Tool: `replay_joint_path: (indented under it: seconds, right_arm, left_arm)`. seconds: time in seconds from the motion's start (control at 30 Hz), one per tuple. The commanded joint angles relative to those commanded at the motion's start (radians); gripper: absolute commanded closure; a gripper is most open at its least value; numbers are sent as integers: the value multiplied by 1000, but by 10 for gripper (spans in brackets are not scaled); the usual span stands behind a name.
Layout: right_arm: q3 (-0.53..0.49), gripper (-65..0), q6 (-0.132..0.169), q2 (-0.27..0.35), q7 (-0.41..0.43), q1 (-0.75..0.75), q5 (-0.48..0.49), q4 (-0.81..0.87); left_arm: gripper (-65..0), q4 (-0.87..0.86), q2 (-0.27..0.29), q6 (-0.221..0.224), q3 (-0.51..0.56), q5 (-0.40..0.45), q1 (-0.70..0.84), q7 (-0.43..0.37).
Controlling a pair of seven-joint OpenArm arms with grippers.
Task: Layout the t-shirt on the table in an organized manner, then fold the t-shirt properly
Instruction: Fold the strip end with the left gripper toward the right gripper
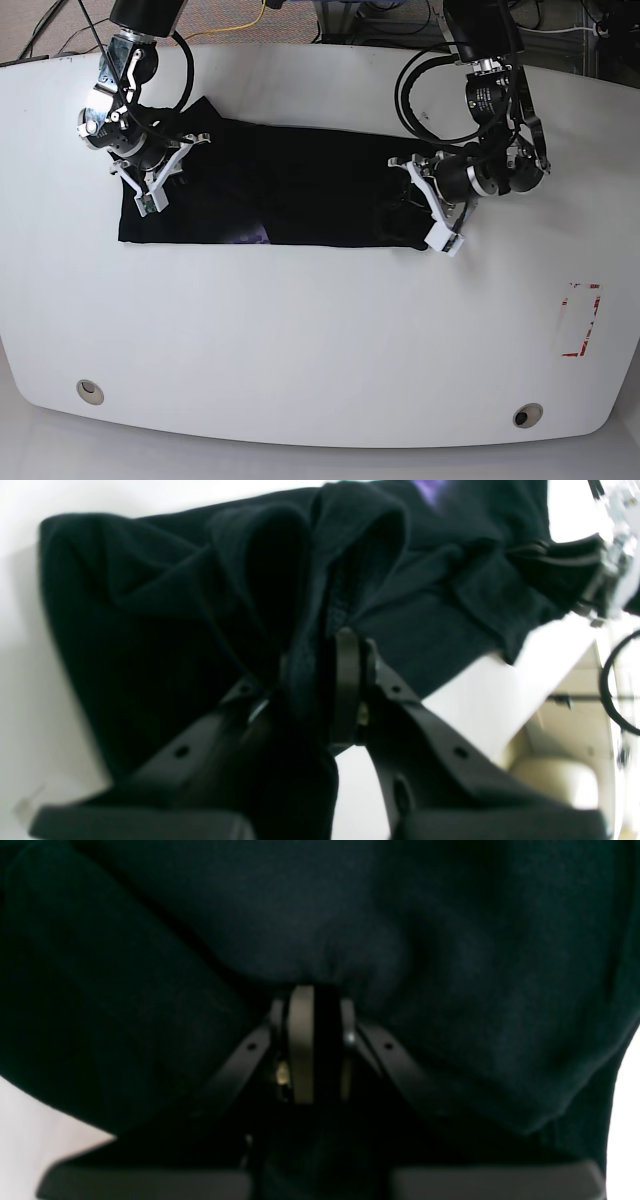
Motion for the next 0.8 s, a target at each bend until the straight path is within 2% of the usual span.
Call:
replay_joint_path:
  seconds: [0.13, 0.27, 0.53, 0.6, 0.8]
  right_arm:
    - [0, -67, 0, 0, 0, 0, 0, 0]
    - [0, -67, 0, 0, 0, -2, 0, 0]
    - [0, -67, 0, 0, 0, -3, 0, 0]
    - [0, -67, 0, 0, 0, -3, 0, 0]
    - [0, -67, 0, 0, 0, -3, 0, 0]
  left_arm:
    - [-61, 0, 26, 0, 5, 6, 0, 0]
    - [-63, 0, 44, 0, 6, 49, 0, 0]
    - [-64, 0, 51, 0, 6, 68, -18, 0]
    - [-85, 0, 51, 0, 6, 68, -20, 0]
    - [-210, 0, 55, 0, 6, 66, -20, 0]
